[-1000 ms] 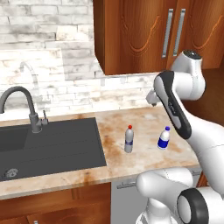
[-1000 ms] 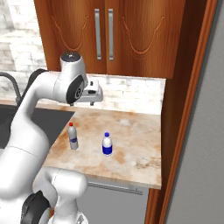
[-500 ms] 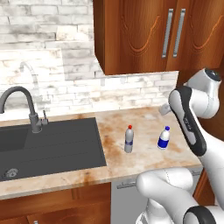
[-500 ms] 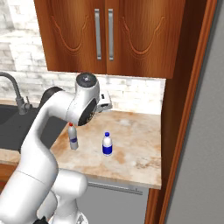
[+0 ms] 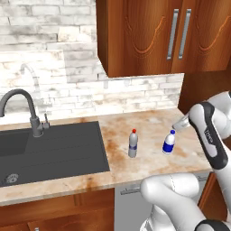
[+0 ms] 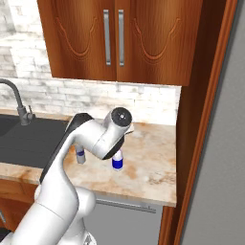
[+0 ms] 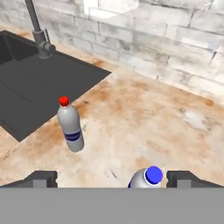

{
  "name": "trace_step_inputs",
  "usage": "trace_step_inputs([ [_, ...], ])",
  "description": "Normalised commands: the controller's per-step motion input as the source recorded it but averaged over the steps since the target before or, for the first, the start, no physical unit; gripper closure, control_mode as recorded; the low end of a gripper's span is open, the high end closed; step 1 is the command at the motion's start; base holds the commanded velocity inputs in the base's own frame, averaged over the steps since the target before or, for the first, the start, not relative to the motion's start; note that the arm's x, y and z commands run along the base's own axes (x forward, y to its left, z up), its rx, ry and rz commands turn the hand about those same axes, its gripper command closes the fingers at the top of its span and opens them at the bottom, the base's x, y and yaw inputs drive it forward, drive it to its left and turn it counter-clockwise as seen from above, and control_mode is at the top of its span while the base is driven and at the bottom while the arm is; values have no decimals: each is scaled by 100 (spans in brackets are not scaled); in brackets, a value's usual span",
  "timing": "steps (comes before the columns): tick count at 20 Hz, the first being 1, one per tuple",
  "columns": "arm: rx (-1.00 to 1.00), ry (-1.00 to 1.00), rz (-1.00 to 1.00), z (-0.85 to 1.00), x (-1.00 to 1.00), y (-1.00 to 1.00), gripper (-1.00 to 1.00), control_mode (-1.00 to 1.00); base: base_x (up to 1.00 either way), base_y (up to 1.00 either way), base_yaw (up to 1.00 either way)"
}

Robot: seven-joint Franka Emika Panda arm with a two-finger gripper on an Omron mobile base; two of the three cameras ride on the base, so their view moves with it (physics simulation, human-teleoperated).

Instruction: Take the bottled waters from the counter and place them in the freezer to freeze. Close the freezer door after placing the bottles.

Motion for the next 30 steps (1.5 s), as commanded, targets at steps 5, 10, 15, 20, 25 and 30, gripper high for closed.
trace_step_inputs([
  [5, 21, -20, 16, -73, 0, -15, -100, -100, 0, 0, 0],
  [10, 2, -31, 7, -54, 0, -26, -100, -100, 0, 0, 0],
  [15, 0, -46, 4, -49, 0, -5, -100, -100, 0, 0, 0],
  [20, 0, -30, 0, -20, 0, -6, -100, -100, 0, 0, 0],
  [25, 6, 4, 0, -22, 2, -21, -100, -100, 0, 0, 0],
  [30, 13, 9, 0, -41, 9, -38, -100, -100, 0, 0, 0],
])
